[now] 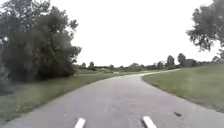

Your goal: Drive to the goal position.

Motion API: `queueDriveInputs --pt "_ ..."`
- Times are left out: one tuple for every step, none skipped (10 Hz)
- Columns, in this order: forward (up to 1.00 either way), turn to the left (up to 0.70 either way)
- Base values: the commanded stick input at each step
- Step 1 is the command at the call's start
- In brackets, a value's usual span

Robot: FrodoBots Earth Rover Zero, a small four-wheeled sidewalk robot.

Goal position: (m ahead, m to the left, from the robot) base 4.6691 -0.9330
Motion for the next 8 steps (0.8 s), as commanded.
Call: queueDriveInputs --pt "0.50 0.00" --pt "0.50 0.00" --pt "0.50 0.00" --pt "0.50 0.00" --pt "0.50 0.00" --pt "0.50 0.00" --pt "0.50 0.00" --pt "0.50 0.00"
